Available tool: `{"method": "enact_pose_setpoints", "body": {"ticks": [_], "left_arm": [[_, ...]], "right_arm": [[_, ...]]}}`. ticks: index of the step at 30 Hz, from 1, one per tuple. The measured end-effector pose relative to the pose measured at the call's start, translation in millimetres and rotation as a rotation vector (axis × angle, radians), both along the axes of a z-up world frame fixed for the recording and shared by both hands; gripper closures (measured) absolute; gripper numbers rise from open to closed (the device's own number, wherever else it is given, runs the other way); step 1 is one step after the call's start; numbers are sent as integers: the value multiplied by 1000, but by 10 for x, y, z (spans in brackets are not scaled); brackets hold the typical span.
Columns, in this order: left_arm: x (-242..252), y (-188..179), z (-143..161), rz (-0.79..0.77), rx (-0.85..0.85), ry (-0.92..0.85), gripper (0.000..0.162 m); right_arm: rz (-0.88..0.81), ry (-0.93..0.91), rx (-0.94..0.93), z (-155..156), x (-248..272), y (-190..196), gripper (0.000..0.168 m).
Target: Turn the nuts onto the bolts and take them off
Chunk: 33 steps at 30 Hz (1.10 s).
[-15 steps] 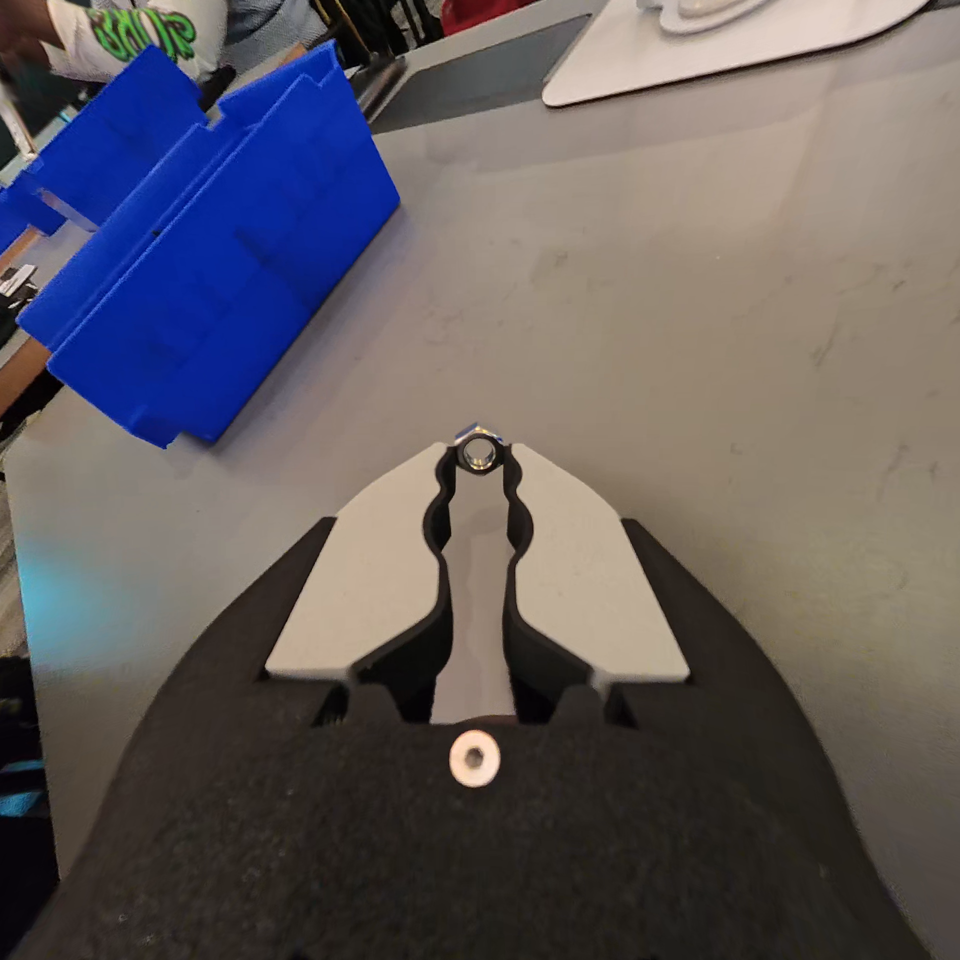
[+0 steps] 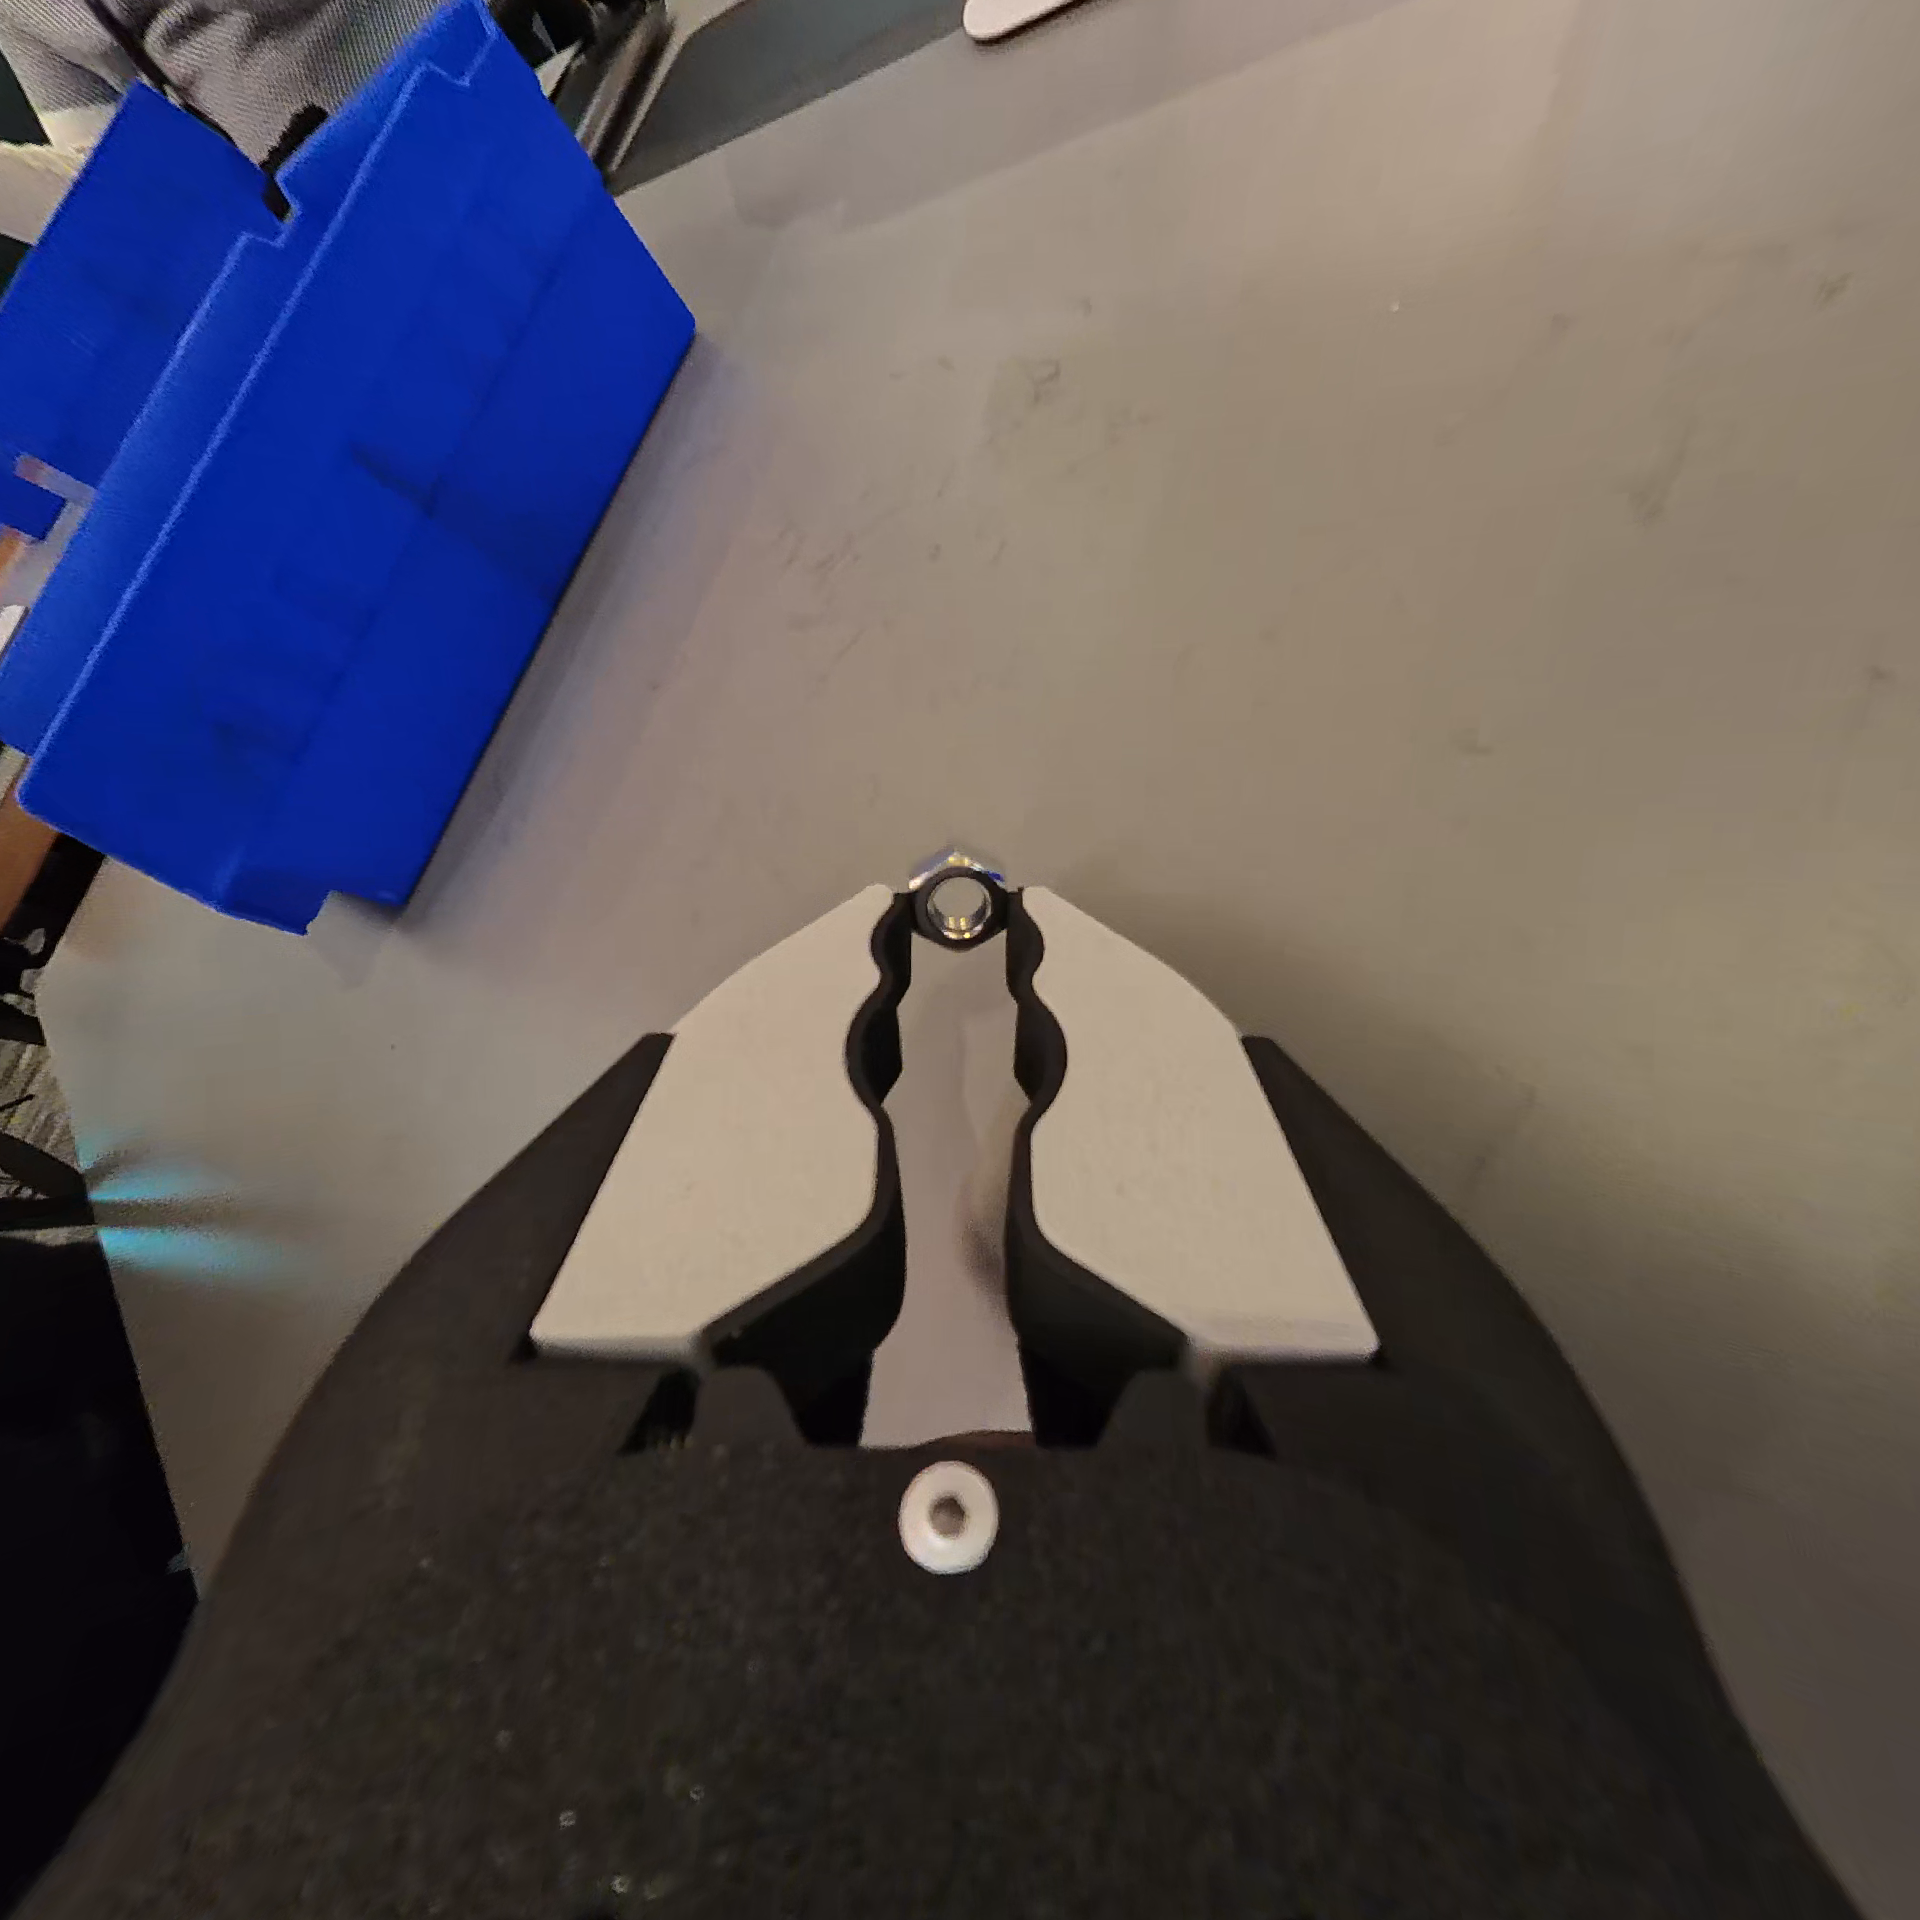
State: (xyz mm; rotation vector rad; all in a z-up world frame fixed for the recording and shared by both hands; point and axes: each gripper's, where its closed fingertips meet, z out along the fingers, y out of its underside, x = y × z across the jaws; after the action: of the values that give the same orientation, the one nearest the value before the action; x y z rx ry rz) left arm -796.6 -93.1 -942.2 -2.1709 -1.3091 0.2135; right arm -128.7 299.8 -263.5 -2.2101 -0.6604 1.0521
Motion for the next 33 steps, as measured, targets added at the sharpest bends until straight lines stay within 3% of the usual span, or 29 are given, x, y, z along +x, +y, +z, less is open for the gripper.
{"method": "enact_pose_setpoints", "body": {"ticks": [1, 4, 5, 13, 19, 23, 26, 33], "left_arm": [[10, 46, -62, -8, -12, -5, 111], [32, 66, -276, -30, -110, -18, 110], [-14, 24, -278, -11, -147, 26, 122], [40, -20, -254, 3, -150, -1, 143], [290, -234, 187, 59, 35, 4, 143], [663, -644, 758, 55, 143, 27, 143], [900, -1007, 1428, 103, 257, 66, 144], [1256, -1511, 3613, 77, 384, 328, 144]], "right_arm": [[-2, -9, 1, -9, -1, 1, 151], [-7, -18, -4, -25, 2, 7, 151], [-11, -17, -7, -26, 5, 12, 151], [-13, 8, -22, -15, 10, 15, 151], [39, 23, -16, 9, -35, -48, 151], [87, 72, -6, 72, -70, -107, 151], [120, 114, 12, 139, -87, -153, 151], [278, 219, 55, 304, -194, -385, 151]]}}
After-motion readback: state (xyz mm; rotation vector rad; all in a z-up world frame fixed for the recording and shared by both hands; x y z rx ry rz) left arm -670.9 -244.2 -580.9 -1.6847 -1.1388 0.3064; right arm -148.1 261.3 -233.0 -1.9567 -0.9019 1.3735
